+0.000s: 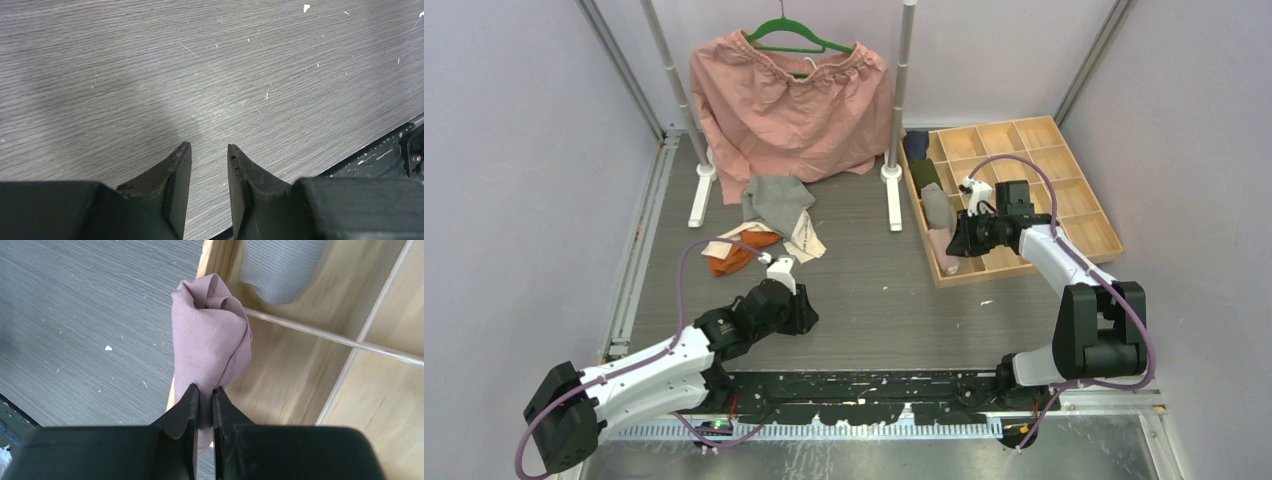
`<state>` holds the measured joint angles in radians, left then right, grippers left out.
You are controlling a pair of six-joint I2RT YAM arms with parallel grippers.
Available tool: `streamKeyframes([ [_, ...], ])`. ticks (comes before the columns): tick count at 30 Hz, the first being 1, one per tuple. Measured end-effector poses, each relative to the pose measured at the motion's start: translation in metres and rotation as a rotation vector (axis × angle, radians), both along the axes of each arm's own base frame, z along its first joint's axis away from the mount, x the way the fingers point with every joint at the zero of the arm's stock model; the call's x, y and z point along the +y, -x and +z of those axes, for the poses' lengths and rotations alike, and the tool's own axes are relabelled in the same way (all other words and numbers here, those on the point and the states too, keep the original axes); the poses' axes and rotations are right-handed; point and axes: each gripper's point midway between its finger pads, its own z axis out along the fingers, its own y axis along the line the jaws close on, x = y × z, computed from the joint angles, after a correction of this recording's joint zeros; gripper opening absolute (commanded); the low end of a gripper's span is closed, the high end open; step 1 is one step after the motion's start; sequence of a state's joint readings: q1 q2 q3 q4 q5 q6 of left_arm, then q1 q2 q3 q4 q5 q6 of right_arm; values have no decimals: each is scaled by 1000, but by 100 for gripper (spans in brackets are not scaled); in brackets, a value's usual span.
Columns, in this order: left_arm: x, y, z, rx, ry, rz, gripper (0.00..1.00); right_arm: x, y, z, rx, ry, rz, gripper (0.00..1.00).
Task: Roll the underwear
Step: Place the underwear in the storage box.
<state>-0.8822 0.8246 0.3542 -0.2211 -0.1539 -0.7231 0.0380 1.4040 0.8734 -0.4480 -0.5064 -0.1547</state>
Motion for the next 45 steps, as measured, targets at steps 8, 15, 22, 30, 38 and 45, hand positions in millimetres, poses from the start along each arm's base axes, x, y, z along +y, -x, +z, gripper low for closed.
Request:
streamKeyframes([
  [8, -2, 1, -2, 7, 0, -7, 33, -3, -4, -13, 34, 14, -15, 8],
  [15, -3, 1, -1, 9, 6, -13, 33, -3, -7, -22, 69, 17, -24, 19],
  [22, -3, 1, 0, 7, 8, -13, 33, -6, -6, -33, 122, 33, -39, 41],
  [30, -4, 1, 1, 5, 14, -16, 33, -16, -7, -35, 124, 85, -79, 52],
  [38, -4, 1, 2, 1, 18, -16, 34, -18, -12, 6, 0, 73, -115, 56],
  [45, 3, -4, 6, -15, -16, 14, 47, -14, -8, 78, -214, -52, -258, 71],
])
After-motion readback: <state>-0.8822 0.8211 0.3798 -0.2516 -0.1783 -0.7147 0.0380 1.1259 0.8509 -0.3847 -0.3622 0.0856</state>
